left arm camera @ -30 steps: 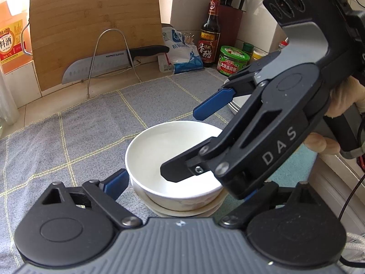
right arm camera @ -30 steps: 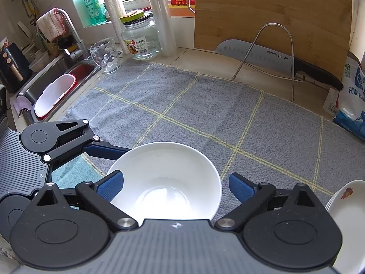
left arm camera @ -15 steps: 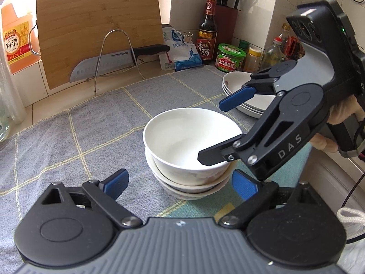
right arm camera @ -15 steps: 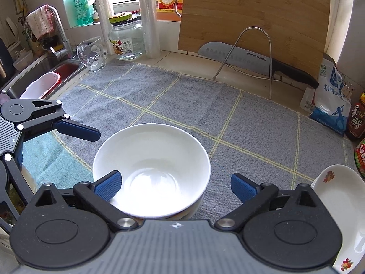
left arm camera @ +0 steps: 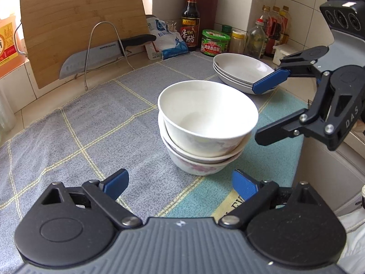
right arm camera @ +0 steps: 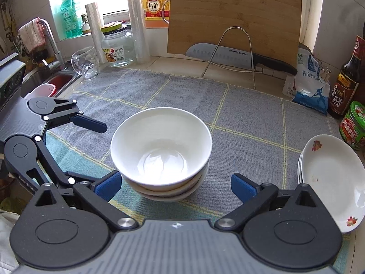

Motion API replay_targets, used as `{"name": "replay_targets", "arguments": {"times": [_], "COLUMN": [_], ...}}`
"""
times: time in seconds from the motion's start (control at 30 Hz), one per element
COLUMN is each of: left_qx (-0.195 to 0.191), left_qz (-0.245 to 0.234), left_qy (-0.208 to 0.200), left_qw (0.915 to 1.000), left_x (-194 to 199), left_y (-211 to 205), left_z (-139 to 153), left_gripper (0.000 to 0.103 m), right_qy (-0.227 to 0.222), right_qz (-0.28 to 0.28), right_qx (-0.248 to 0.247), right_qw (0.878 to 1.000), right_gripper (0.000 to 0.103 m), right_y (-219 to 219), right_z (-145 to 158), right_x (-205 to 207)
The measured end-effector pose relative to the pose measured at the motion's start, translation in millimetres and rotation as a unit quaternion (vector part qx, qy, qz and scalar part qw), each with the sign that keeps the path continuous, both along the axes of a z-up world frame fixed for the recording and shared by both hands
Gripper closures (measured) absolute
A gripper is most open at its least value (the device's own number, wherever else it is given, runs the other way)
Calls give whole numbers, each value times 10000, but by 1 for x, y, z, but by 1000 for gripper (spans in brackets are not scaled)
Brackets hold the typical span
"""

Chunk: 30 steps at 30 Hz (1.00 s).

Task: Organize plates and bowls
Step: 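Grasp the bowl stack rim with the left gripper while the right gripper holds it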

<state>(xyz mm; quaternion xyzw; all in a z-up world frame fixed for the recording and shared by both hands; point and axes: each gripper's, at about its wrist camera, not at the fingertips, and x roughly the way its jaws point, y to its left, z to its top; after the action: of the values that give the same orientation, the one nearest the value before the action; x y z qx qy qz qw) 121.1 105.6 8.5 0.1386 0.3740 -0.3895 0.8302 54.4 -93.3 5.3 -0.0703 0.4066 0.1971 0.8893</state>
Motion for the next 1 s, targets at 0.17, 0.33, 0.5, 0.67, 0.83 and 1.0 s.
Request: {"name": "replay_targets", "arguments": {"times": [0.17, 0.33, 0.5, 0.67, 0.83, 1.0], "left_qx": [81, 191, 324, 270, 334, 375], "left_qz": [-214, -283, -302, -369, -724, -1131], "left_qy": [-69, -118, -109, 46, -23, -88], "left_qw": [9997, 9993, 9990, 9989, 9968, 9928], "left_x": [5, 10, 13, 20, 25, 29], "left_y": [-9, -21, -32, -33, -35, -36], "left_z": [-8, -18, -28, -31, -29, -25], "left_gripper": [6, 6, 7, 7, 7, 10], "right_qy": [140, 187, 120, -31, -69, -47], "right_qz": [158, 556, 889, 1245, 1651, 2051], "right_qx": [-210, -370, -492, -639, -669, -597], "right_qw": [9996, 9976, 9948, 9902, 9840, 9769], "right_gripper": [0, 0, 0, 0, 1, 10], "right_y": [5, 5, 3, -1, -4, -3], "right_z": [-21, -46, -63, -62, -58, -56], "right_x": [-8, 4, 18, 29, 35, 37]}}
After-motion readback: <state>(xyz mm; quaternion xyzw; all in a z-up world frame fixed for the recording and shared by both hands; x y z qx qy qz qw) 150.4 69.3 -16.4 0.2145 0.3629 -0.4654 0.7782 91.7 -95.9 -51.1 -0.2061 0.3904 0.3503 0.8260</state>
